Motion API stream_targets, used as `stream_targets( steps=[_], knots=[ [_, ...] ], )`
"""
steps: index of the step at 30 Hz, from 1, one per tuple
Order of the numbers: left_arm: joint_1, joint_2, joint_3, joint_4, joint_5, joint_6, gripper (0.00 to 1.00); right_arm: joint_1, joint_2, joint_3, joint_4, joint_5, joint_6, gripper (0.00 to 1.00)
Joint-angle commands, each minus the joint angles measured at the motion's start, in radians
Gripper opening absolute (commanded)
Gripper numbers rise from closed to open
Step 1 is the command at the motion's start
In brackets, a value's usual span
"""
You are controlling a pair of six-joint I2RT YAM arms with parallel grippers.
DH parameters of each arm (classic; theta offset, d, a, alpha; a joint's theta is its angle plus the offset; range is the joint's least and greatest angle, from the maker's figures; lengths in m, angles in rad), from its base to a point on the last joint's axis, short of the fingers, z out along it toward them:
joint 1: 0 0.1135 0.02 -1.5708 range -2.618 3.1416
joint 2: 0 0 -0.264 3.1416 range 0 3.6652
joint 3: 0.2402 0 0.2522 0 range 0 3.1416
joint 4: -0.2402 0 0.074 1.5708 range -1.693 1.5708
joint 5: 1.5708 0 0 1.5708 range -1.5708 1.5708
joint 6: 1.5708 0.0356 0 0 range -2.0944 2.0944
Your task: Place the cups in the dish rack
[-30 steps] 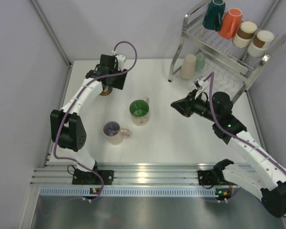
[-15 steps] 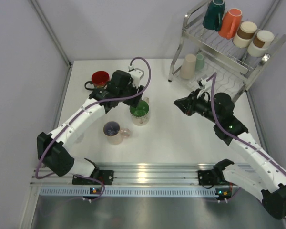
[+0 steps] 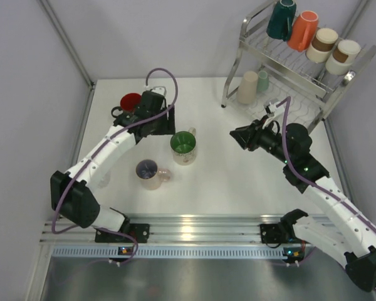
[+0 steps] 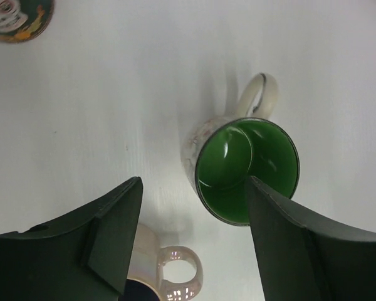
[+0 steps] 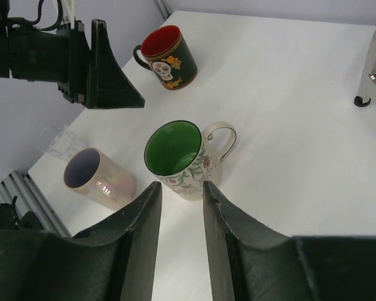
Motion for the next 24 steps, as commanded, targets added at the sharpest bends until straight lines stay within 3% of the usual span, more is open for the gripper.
stream_targets(
  steps=[1, 7, 9, 12, 13, 14, 16, 17, 18, 19, 20, 21, 22, 24],
  knots=[
    [0.057, -0.015, 0.019, -0.026, -0.094, -0.334, 0.73, 0.005, -0.001, 0.008, 0.022, 0.001, 0.001, 0.34],
    [0.057, -0.025, 0.104, -0.062, -0.18, -0.656, 0.84, 0.005, -0.008, 0.005, 0.026, -0.009, 0.01, 0.34],
    [0.057, -0.048, 0.1, -0.035, -0.238, -0.752, 0.98, 0.006, -0.012, 0.004, 0.026, -0.009, 0.007, 0.34],
    [0.08, -0.09, 0.045, 0.005, -0.187, -0.921, 0.98, 0.005, -0.015, 0.002, 0.023, 0.001, 0.004, 0.35],
    [0.087, -0.148, -0.013, 0.105, -0.101, -0.888, 0.98, 0.005, -0.017, 0.002, 0.023, 0.002, 0.002, 0.34],
    [0.106, -0.176, -0.079, 0.365, -0.026, -0.88, 0.98, 0.005, -0.017, 0.002, 0.023, 0.002, 0.004, 0.35],
    [0.138, -0.22, -0.245, 0.527, 0.021, -1.047, 0.97, 0.006, -0.017, 0.002, 0.023, 0.004, 0.004, 0.35],
    [0.138, -0.245, -0.291, 0.695, 0.027, -1.069, 0.9, 0.006, -0.017, 0.001, 0.023, 0.002, 0.004, 0.35],
    [0.136, -0.239, -0.288, 0.692, 0.01, -1.06, 0.83, 0.005, -0.017, 0.001, 0.023, 0.002, 0.004, 0.35],
    [0.129, -0.222, -0.229, 0.601, -0.032, -1.041, 0.83, 0.006, -0.017, 0.001, 0.023, 0.004, 0.004, 0.35],
    [0.121, -0.164, -0.145, 0.473, -0.086, -1.037, 0.87, 0.006, -0.017, 0.001, 0.023, 0.005, 0.002, 0.35],
    [0.086, -0.133, 0.022, 0.241, -0.136, -1.015, 0.91, 0.005, -0.017, 0.001, 0.023, 0.008, 0.004, 0.35],
    [0.068, -0.107, 0.088, 0.165, -0.231, -1.015, 0.97, 0.006, -0.018, 0.001, 0.022, 0.008, 0.004, 0.35],
    [0.047, -0.076, 0.144, 0.096, -0.27, -1.068, 0.98, 0.005, -0.017, -0.001, 0.022, 0.011, 0.002, 0.35]
  ],
)
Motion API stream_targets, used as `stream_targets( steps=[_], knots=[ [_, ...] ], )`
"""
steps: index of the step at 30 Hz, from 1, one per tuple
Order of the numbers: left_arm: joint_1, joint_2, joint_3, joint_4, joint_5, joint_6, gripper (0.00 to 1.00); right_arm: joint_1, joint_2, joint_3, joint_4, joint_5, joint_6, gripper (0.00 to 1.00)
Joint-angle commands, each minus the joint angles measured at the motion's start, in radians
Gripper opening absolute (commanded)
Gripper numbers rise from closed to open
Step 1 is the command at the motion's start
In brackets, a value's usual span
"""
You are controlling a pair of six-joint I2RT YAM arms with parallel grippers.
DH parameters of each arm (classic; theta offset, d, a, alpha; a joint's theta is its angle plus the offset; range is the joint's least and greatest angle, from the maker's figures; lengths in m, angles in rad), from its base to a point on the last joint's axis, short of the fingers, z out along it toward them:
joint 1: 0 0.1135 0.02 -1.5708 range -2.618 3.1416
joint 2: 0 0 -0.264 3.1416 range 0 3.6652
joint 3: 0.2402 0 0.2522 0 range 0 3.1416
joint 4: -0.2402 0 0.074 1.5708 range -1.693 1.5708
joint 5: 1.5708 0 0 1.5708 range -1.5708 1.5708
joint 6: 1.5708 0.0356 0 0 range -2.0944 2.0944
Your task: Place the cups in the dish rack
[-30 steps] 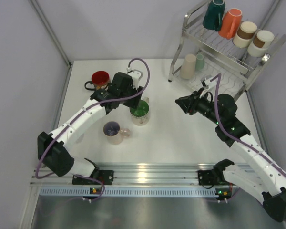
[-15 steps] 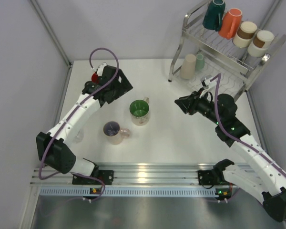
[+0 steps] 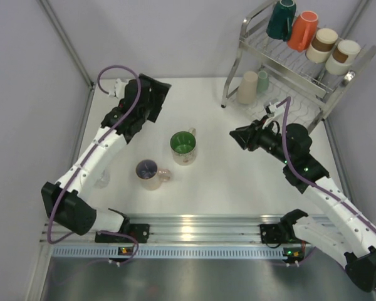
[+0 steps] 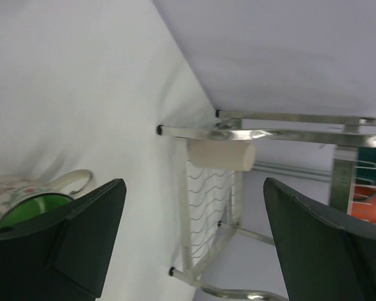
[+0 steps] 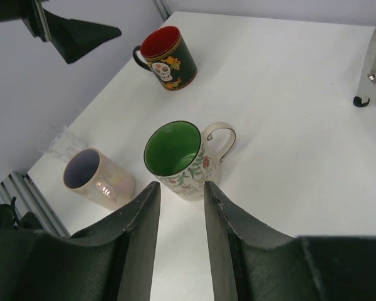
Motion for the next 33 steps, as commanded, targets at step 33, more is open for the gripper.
stream_targets(
  steps=[33],
  knots=[
    [-0.372, 0.303, 0.169, -0.651, 0.004, -0.977, 0.68, 0.006, -0.004, -0.007, 0.028, 0.021, 0.011, 0.35]
  ],
)
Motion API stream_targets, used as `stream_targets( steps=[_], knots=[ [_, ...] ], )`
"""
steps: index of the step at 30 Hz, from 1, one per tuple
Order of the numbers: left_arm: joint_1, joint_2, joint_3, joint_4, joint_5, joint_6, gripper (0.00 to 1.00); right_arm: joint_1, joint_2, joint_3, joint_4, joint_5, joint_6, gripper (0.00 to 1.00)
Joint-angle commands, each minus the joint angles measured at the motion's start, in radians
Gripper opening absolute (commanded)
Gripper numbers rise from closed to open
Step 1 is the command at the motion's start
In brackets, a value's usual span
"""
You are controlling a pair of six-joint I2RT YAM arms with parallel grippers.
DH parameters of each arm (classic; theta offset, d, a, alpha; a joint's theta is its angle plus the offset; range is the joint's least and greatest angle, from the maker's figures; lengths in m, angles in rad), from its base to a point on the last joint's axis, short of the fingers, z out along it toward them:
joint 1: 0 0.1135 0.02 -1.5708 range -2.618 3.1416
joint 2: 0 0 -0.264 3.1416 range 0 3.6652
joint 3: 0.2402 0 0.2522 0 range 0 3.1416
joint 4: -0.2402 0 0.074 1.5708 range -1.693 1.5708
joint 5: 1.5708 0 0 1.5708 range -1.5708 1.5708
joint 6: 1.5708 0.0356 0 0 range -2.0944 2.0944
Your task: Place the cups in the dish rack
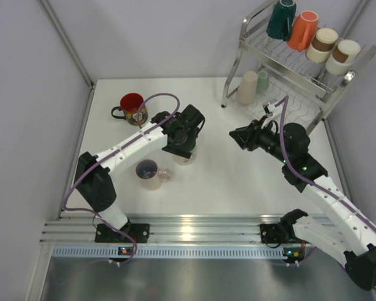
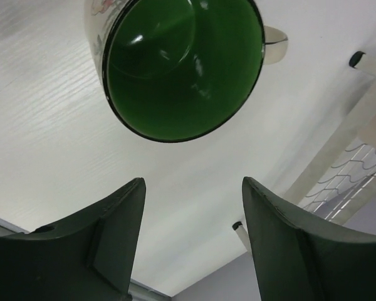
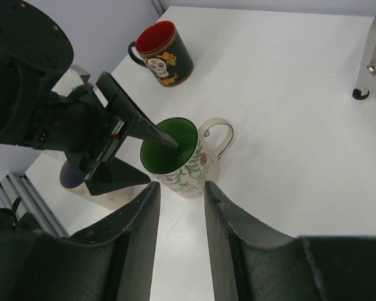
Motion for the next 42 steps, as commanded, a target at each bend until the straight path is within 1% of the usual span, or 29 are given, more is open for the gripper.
stream_targets(
  steps=[1, 5, 10, 12, 13, 17, 20, 25, 30, 34, 36, 40, 42],
  knots=[
    [-0.01, -0.004, -0.038, -0.04, 0.041, -0.32, 0.68, 0.005, -0.019, -0.001, 0.025, 0.014, 0.003, 0.35],
    [-0.01, -0.018, -0.097, -0.035, 0.048, -0.369, 0.68, 0.005, -0.027, -0.003, 0.027, 0.015, 0.003, 0.35],
    [0.008, -0.008, -0.11, -0.037, 0.027, -0.409, 0.69, 0.006, -0.025, -0.003, 0.027, 0.015, 0.001, 0.36],
    [0.024, 0.011, -0.101, -0.017, 0.029, -0.402, 0.7, 0.005, -0.027, -0.004, 0.027, 0.015, 0.003, 0.35],
    [0.042, 0.017, -0.087, -0.008, 0.025, -0.371, 0.71, 0.006, -0.025, -0.006, 0.027, 0.015, 0.001, 0.36],
    [0.067, 0.069, -0.053, -0.006, 0.061, -0.346, 0.71, 0.005, -0.018, -0.004, 0.027, 0.015, 0.0, 0.35],
    [0.067, 0.091, -0.052, -0.003, 0.105, -0.348, 0.7, 0.005, -0.016, -0.003, 0.027, 0.012, -0.002, 0.36],
    [0.07, 0.114, -0.052, 0.015, 0.113, -0.352, 0.66, 0.005, -0.014, -0.003, 0.027, 0.015, -0.002, 0.36],
    [0.09, 0.103, -0.079, 0.029, 0.088, -0.343, 0.46, 0.005, -0.008, -0.003, 0.027, 0.015, 0.0, 0.36],
    [0.099, 0.066, -0.136, 0.069, 0.065, -0.348, 0.4, 0.006, -0.007, -0.003, 0.028, 0.015, 0.0, 0.35],
    [0.103, 0.049, -0.154, 0.096, 0.065, -0.351, 0.4, 0.005, -0.004, -0.003, 0.028, 0.014, 0.0, 0.36],
    [0.117, 0.045, -0.191, 0.115, 0.096, -0.36, 0.46, 0.006, -0.002, -0.004, 0.03, 0.012, 0.001, 0.36],
    [0.123, 0.046, -0.197, 0.123, 0.098, -0.362, 0.46, 0.005, -0.002, -0.004, 0.03, 0.014, 0.001, 0.36]
  ],
)
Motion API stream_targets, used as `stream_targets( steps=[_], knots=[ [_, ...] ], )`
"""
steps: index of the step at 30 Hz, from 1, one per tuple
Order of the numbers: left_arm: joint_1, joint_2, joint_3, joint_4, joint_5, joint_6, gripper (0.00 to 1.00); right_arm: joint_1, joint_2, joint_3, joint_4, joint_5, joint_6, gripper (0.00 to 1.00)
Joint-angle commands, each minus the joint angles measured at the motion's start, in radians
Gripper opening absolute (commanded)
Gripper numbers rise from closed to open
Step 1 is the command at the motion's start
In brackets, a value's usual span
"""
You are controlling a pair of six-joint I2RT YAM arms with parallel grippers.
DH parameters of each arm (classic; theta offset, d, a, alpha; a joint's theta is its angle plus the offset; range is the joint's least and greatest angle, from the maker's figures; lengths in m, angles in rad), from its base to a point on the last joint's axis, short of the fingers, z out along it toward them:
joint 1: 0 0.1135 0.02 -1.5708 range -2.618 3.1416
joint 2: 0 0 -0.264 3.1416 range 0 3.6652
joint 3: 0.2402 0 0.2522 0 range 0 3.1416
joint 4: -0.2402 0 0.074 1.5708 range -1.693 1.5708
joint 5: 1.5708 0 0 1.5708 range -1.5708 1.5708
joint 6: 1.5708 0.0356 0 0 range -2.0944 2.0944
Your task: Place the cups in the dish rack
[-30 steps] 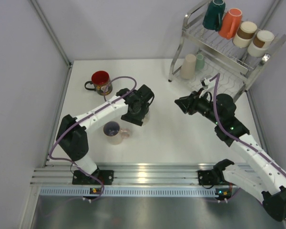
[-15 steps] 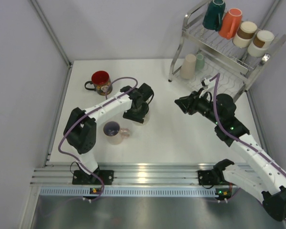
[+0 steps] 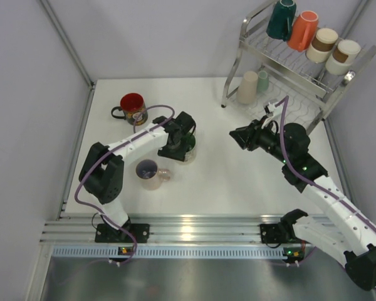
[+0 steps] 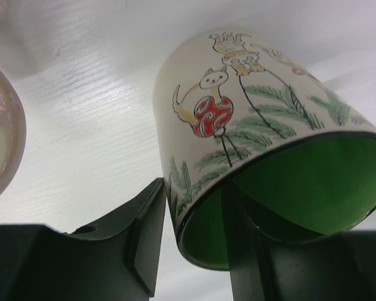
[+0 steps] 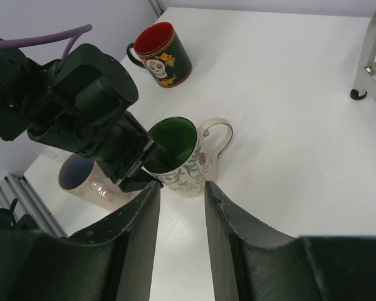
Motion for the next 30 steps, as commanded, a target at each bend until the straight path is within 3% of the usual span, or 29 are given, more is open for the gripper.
stream_targets(
  steps=[1, 5, 6, 8, 14, 20, 24, 26, 27, 29, 30],
  knots=[
    [0.013, -0.036, -0.025, 0.057, -0.004, -0.35, 0.45, 0.005, 0.002, -0.004, 0.03, 0.008, 0.001, 0.36],
    [0.02, -0.028, -0.043, 0.114, -0.007, -0.315, 0.24, 0.005, 0.007, -0.003, 0.032, 0.008, 0.0, 0.36],
    [0.025, -0.03, -0.046, 0.122, -0.013, -0.295, 0.12, 0.005, 0.005, -0.003, 0.032, 0.008, -0.002, 0.36],
    [0.028, -0.04, -0.046, 0.162, -0.049, -0.264, 0.01, 0.006, 0.01, -0.004, 0.033, 0.006, -0.002, 0.36],
    [0.031, -0.102, 0.016, 0.205, -0.234, -0.085, 0.0, 0.005, 0.046, 0.01, 0.041, -0.063, 0.027, 0.37],
    [0.063, -0.201, 0.02, 0.419, -0.357, 0.271, 0.0, 0.003, 0.08, 0.095, 0.021, -0.191, 0.084, 0.42],
    [0.085, -0.33, -0.147, 0.709, -0.405, 0.612, 0.0, 0.005, 0.085, 0.128, 0.019, -0.241, 0.142, 0.47],
    [0.088, -0.426, -0.241, 0.995, -0.409, 0.777, 0.0, 0.006, 0.105, 0.176, -0.059, -0.251, 0.17, 0.57],
    [0.093, -0.46, -0.341, 1.094, -0.394, 0.957, 0.0, 0.005, 0.115, 0.2, -0.091, -0.261, 0.179, 0.61],
    [0.1, -0.549, -0.433, 1.37, -0.277, 1.121, 0.0, 0.005, 0.149, 0.259, -0.169, -0.319, 0.178, 0.67],
    [0.118, -0.574, -0.492, 1.43, -0.227, 1.279, 0.0, 0.005, 0.157, 0.272, -0.186, -0.343, 0.175, 0.69]
  ],
)
